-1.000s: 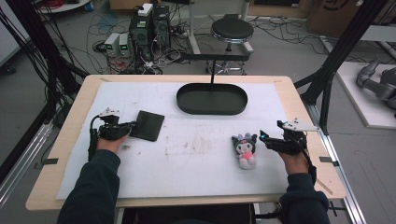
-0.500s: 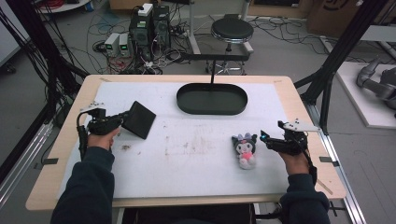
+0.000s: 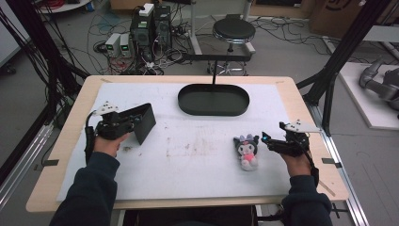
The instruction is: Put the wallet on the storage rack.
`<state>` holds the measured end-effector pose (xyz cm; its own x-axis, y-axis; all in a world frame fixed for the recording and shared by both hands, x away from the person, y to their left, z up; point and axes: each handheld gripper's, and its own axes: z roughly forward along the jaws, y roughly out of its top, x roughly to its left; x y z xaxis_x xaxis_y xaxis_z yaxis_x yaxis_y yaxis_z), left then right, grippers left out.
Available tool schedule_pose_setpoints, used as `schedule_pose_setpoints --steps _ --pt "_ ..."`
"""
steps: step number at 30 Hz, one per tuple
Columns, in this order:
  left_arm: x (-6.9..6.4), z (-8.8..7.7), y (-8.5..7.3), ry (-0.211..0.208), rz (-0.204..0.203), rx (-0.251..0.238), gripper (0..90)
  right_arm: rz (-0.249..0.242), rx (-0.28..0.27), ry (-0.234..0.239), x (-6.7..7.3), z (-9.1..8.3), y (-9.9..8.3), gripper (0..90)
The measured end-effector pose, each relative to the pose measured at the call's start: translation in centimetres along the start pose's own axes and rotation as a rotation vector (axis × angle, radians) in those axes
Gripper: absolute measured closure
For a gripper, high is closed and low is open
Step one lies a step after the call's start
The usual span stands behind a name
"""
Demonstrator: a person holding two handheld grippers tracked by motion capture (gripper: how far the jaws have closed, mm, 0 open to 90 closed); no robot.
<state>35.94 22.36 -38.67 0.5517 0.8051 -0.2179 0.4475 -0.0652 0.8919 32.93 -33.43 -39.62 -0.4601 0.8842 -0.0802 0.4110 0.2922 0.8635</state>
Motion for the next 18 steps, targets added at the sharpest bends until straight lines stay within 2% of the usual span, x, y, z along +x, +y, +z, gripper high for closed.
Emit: schedule_pose_setpoints --steps 5,14,15,16,17,18 --pt "-0.72 0.24 -0.43 0.0 0.012 -0.001 87.5 -0.001 -0.001 -0.003 -0.02 -0.04 -0.01 19.9" --pt "-0.7 0.3 -0.56 -0.029 0.012 -0.007 84.3 0.0 -0.001 -0.004 -0.06 -0.05 -0.03 19.9" --pt "-0.68 0.28 -0.53 -0.031 0.014 -0.015 80.1 -0.003 -0.001 0.0 -0.1 0.0 -0.04 19.9" --pt "-0.68 0.26 -0.49 -0.035 0.013 -0.026 80.1 -0.003 -0.001 0.0 -0.1 0.0 -0.04 19.9" --pt "-0.65 0.21 -0.45 -0.038 0.021 -0.044 68.3 0.0 0.001 0.003 -0.06 0.01 -0.05 19.9" --pt "-0.75 0.03 -0.32 -0.038 0.065 -0.102 62.6 -0.001 0.001 0.003 -0.07 0.0 -0.05 19.9"
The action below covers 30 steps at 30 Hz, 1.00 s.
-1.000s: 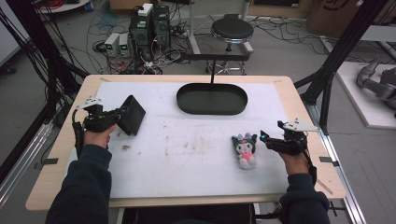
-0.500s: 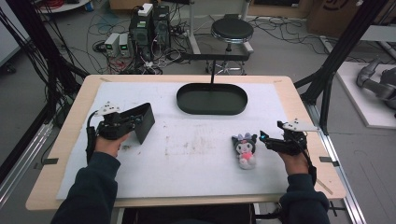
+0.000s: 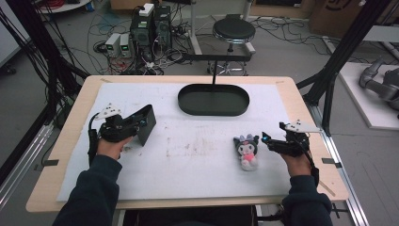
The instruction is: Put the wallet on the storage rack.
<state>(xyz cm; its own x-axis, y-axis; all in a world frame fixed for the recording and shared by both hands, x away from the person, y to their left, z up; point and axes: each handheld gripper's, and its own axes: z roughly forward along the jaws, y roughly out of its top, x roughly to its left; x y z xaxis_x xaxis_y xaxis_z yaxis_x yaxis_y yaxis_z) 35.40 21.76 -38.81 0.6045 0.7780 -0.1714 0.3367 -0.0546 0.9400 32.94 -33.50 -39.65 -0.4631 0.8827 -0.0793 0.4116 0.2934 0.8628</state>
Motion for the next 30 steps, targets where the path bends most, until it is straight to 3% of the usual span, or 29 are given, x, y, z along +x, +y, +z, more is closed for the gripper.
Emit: schedule_pose_setpoints --steps 1,2,4,5,7,12,15,16,17,18,20,21,25,27,30 --pt "0.0 0.0 0.0 0.0 0.0 0.0 56.3 0.0 0.0 0.0 0.0 0.0 0.0 19.9" --pt "-0.2 -0.1 0.1 0.033 0.06 -0.041 56.3 0.001 0.001 0.0 0.0 0.0 0.0 19.9" --pt "-0.3 -0.2 0.3 0.13 0.132 -0.04 36.2 -0.001 0.002 0.0 0.0 0.0 0.0 19.9" --pt "-0.2 -0.1 0.3 0.176 0.141 -0.031 36.2 -0.001 0.002 0.0 0.0 0.0 0.0 19.9" --pt "0.2 0.3 0.1 0.2 0.116 -0.005 20.2 -0.004 -0.001 0.0 0.0 0.0 0.0 20.0" --pt "0.7 1.3 -0.5 0.253 0.151 0.09 18.7 -0.005 0.0 0.0 0.0 0.1 0.0 20.0" --pt "1.2 1.9 -0.9 0.247 0.123 0.145 18.9 -0.005 0.001 0.0 0.0 0.0 0.0 20.0" --pt "1.3 2.2 -1.1 0.223 0.117 0.171 22.7 -0.006 0.001 0.004 0.0 0.1 0.0 20.0" --pt "1.3 2.3 -1.2 0.2 0.117 0.193 37.9 -0.006 0.004 0.004 0.0 0.1 0.0 20.0" --pt "1.3 2.5 -1.3 0.173 0.115 0.216 44.8 -0.001 0.006 0.004 0.1 0.1 0.0 20.0" --pt "1.2 2.5 -1.3 0.166 0.112 0.214 57.9 0.001 0.005 0.005 0.0 0.1 -0.1 20.0" --pt "1.1 2.5 -1.3 0.158 0.111 0.214 57.9 0.001 0.005 0.005 0.0 0.1 -0.1 20.0" --pt "1.2 2.5 -1.2 0.109 0.062 0.189 75.3 -0.003 0.007 0.008 0.0 0.1 -0.1 20.1" --pt "1.1 2.4 -1.0 0.115 0.066 0.164 76.1 -0.002 0.005 0.008 0.0 0.1 -0.1 20.1" --pt "1.3 2.3 -0.7 0.117 0.033 0.124 76.2 0.0 0.006 0.008 0.0 0.1 -0.1 20.1"
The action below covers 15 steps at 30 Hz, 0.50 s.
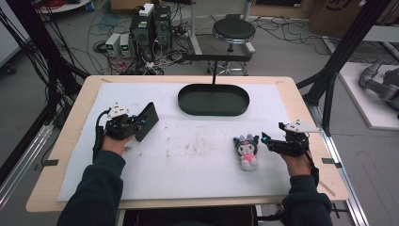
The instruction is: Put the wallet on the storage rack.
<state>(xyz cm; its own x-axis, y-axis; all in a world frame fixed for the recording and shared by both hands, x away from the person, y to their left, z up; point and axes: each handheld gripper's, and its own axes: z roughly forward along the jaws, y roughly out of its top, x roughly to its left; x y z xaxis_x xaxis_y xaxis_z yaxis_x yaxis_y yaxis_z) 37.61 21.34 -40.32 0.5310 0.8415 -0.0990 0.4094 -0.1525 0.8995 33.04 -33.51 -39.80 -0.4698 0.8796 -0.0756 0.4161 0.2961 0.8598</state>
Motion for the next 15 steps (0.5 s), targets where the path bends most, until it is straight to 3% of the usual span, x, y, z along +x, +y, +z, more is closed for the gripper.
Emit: schedule_pose_setpoints --steps 9,15 --pt "0.5 -0.4 3.4 0.003 -0.026 -0.097 76.2 -0.002 -0.006 0.001 0.0 0.2 0.1 20.1" --pt "0.3 0.4 5.5 -0.035 0.013 -0.137 76.2 0.003 -0.012 -0.001 -0.1 0.1 0.1 20.1"
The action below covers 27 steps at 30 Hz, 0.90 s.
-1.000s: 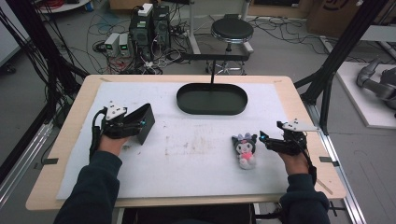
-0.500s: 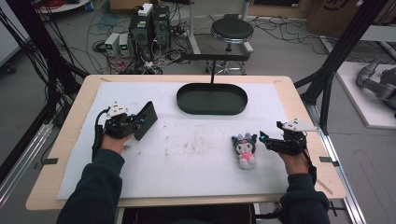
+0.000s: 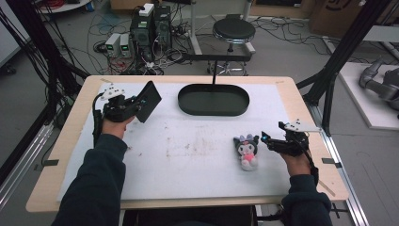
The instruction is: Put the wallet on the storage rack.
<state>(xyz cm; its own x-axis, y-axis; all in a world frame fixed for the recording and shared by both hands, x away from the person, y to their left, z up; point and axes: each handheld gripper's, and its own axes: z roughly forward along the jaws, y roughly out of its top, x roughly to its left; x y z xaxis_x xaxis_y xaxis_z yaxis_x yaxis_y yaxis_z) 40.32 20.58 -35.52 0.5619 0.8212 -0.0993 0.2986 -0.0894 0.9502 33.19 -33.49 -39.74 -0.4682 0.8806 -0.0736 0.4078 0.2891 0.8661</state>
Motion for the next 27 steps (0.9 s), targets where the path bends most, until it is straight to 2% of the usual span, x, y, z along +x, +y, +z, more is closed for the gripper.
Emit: schedule_pose_setpoints --steps 3,6,10,14,18,22,24,27 --pt "-0.4 1.0 1.0 -0.015 0.03 -0.003 76.3 0.004 0.0 0.002 0.0 0.0 0.0 20.1" --pt "-1.1 2.5 2.2 -0.017 0.035 0.003 76.2 -0.001 0.001 0.004 0.0 0.0 0.0 20.1" --pt "-1.8 5.1 3.6 -0.013 0.04 0.011 76.2 0.006 0.0 0.005 0.0 0.0 0.0 20.1" --pt "-2.7 7.9 4.3 -0.037 0.057 0.021 76.1 0.014 -0.002 0.009 -0.1 0.0 0.0 20.1" --pt "-3.4 10.7 4.3 -0.05 0.069 0.052 76.1 0.012 -0.002 0.011 -0.1 0.1 0.0 20.1" --pt "-4.0 13.0 3.4 -0.053 0.061 0.073 76.1 0.023 -0.007 0.01 -0.3 0.0 -0.1 20.1" --pt "-4.1 14.0 2.8 -0.044 0.07 0.092 76.1 0.028 -0.005 0.011 -0.3 0.0 -0.2 20.1" --pt "-3.8 15.3 2.2 -0.014 0.058 0.102 76.1 0.028 -0.008 0.013 -0.3 0.0 -0.2 20.1"
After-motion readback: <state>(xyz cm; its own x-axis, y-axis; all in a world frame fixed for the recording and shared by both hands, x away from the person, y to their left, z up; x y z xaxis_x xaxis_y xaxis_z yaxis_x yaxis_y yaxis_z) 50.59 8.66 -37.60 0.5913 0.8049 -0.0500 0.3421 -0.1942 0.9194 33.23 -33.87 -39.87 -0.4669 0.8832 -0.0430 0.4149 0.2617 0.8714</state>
